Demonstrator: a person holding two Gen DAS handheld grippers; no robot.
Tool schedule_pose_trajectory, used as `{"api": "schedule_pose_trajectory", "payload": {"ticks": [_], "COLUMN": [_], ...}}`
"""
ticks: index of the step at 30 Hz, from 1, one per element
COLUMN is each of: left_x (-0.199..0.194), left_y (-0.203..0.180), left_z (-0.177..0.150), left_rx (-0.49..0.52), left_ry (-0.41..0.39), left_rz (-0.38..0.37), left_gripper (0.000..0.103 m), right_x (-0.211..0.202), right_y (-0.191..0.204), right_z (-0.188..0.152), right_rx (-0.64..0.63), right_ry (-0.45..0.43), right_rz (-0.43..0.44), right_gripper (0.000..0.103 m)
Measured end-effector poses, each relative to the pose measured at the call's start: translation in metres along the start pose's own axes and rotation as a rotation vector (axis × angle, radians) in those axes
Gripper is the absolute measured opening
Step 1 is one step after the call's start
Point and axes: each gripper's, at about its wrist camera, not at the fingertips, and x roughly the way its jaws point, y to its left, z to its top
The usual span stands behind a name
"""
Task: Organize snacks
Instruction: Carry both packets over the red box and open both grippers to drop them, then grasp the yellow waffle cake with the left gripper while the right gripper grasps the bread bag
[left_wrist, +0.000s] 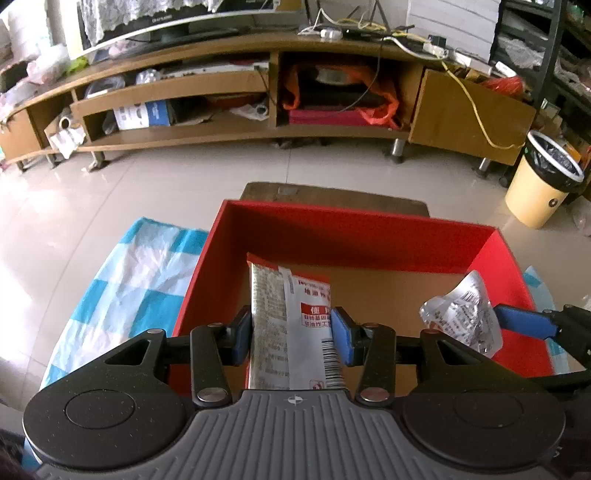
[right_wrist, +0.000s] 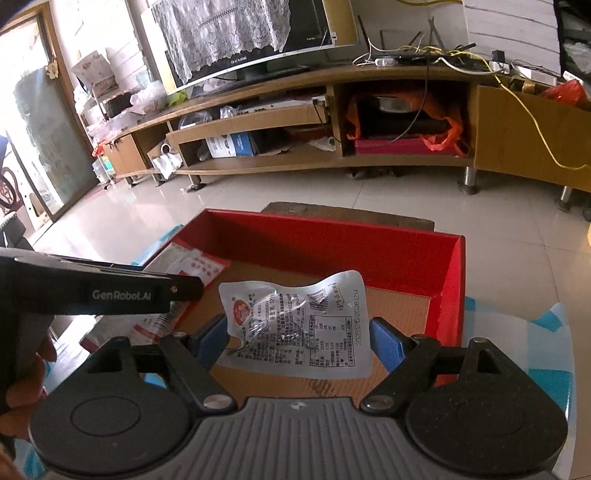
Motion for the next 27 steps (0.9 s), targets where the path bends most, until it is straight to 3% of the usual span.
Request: {"api": "schedule_pose_trajectory", "payload": {"ticks": [6, 14, 27], "left_x": [0.012, 0.011, -0.014], "left_y": [0.002, 0.005, 0.018], "left_z": [-0.003, -0.004, -0.013], "left_rx": [0.001, -0.004, -0.039], "left_ry": [0.025, 0.024, 0.011], "left_rz": [0.022, 0.035, 0.032], "left_gripper": [0.051, 0.068, 0.079], "right_x": [0.015, 0.024, 0.000], "right_y": [-0.003, 0.002, 0.004], "right_z": [0.000, -0.004, 0.002], "right_rx": [0.017, -0.031, -0.019], "right_ry": [0.040, 0.077, 0.024], "right_rz": [-0.006, -0.040, -0.030], "right_gripper": [0.082, 0.085, 0.086]}}
